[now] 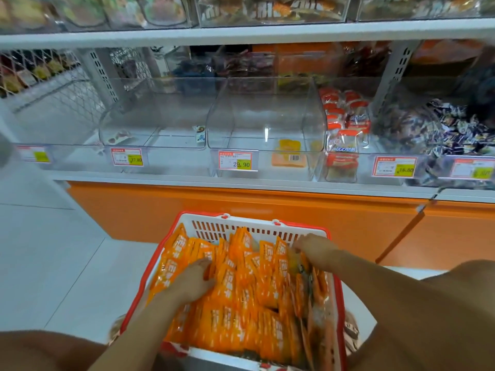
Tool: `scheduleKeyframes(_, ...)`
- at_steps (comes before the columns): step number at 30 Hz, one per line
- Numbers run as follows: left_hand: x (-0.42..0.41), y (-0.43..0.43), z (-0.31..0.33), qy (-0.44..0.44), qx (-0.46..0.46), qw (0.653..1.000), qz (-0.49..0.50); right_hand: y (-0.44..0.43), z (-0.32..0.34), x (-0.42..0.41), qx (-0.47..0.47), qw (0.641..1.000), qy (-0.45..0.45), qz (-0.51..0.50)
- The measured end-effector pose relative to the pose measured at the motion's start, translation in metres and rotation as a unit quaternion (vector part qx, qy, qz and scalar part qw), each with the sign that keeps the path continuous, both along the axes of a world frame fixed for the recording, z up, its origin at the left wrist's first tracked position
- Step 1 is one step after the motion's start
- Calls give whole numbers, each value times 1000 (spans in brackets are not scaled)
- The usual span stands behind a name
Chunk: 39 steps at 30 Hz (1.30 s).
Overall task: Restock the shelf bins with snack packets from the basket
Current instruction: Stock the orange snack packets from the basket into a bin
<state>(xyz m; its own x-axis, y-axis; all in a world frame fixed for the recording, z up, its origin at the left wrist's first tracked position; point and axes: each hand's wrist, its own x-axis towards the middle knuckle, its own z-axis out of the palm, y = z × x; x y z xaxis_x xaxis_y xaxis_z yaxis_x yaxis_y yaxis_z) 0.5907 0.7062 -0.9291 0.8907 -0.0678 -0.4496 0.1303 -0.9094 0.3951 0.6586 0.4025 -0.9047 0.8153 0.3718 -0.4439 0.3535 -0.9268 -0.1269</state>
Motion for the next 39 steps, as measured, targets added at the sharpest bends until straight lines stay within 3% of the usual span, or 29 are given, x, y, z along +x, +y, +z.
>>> scheduleKeyframes(3, -3, -5, 10, 9, -21, 1000, 8, 3, 2, 4, -47, 997, -48, 28)
scheduleKeyframes(6, 2, -10, 22, 9, -18, 1000, 16, 7, 17, 17, -32, 996, -66, 51)
scheduleKeyframes(8, 7, -18, 37, 16, -55, 998, 16, 11, 38, 27, 36, 994, -97, 41)
scheduleKeyframes(10, 14, -27, 56, 26, -139, 990, 21, 15, 62, 32, 162, 982, -100, -9)
scheduleKeyframes(12, 18, -33, 80, 33, -225, 973, 27, 17, 92, 28, 298, 948, -85, -74)
scheduleKeyframes(15, 26, -32, 120, 44, -330, 942, 37, 25, 129, 13, 478, 870, 10, -123)
scheduleKeyframes(18, 39, -25, 163, 44, -479, 872, 86, 39, 147, 3, 568, 812, 20, -129)
scheduleKeyframes(19, 44, -22, 176, 23, -488, 867, 94, 45, 151, 2, 587, 799, 19, -129)
scheduleKeyframes(21, 56, -18, 198, -32, -455, 884, 96, 54, 159, 4, 612, 781, 24, -122)
scheduleKeyframes(23, 69, -14, 214, -90, -437, 889, 99, 63, 166, 9, 607, 787, 29, -104)
scheduleKeyframes(29, 115, -6, 235, -176, -458, 865, 107, 89, 186, 39, 609, 789, 32, -77)
scheduleKeyframes(33, 145, 5, 235, -198, -475, 846, 142, 94, 204, 71, 617, 764, 129, -137)
scheduleKeyframes(36, 170, 15, 229, -277, -344, 884, 156, 91, 206, 116, 589, 772, 62, -232)
scheduleKeyframes(39, 189, 14, 214, -257, -270, 920, 121, 90, 197, 175, 548, 781, -5, -299)
